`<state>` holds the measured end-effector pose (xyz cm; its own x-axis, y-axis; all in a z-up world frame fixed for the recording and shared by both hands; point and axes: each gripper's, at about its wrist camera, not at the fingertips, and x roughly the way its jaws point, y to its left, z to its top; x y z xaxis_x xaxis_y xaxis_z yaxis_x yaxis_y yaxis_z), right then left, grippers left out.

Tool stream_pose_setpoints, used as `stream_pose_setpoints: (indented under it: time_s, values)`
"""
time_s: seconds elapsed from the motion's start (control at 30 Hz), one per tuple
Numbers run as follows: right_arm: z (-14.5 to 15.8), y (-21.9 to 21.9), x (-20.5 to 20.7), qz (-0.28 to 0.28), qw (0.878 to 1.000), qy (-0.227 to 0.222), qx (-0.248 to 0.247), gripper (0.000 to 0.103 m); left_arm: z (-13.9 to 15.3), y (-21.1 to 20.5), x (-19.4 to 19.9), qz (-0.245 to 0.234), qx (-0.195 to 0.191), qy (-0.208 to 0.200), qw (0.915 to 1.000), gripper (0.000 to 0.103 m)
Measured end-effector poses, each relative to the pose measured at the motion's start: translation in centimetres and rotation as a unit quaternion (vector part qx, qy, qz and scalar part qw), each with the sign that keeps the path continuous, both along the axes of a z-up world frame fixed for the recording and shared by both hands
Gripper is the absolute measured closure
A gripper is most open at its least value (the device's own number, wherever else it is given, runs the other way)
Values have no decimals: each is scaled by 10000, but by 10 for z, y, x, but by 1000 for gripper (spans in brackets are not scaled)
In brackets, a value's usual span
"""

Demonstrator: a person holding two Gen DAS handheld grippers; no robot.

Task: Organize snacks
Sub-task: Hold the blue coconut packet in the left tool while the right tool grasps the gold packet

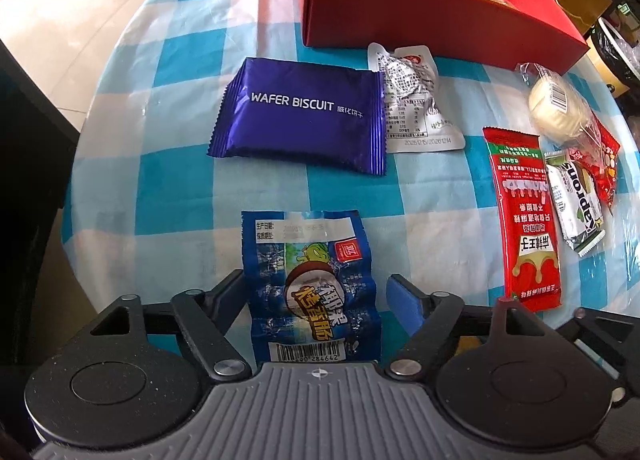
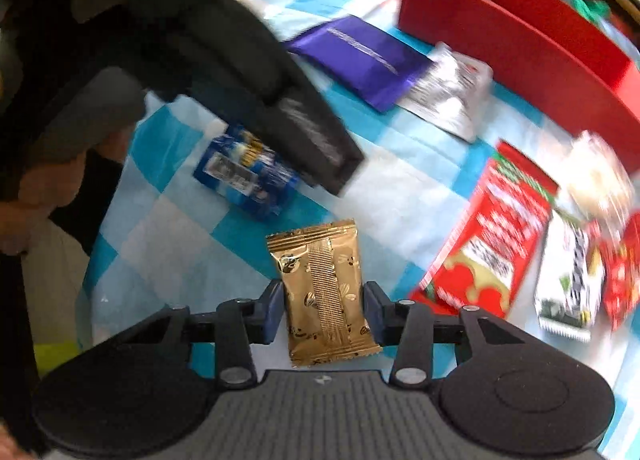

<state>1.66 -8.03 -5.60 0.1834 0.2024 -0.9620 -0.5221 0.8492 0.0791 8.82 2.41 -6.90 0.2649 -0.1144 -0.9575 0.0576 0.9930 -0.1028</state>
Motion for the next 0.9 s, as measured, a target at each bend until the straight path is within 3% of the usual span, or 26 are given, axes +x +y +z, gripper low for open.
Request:
stream_pose_setpoints:
  time_s: [0.1, 0.33, 0.9]
  values:
    - [0, -8, -2, -156, 9999, 40, 20, 65, -2, -1, 1, 12, 8, 31, 10000, 13]
    - [6, -22, -2, -484, 9987, -43, 157, 66, 0, -4, -3, -16, 267, -154, 9995, 27]
    - [35, -49, 4, -1164, 9908, -387, 565, 68, 11, -11, -11, -212, 154, -312, 9992, 28]
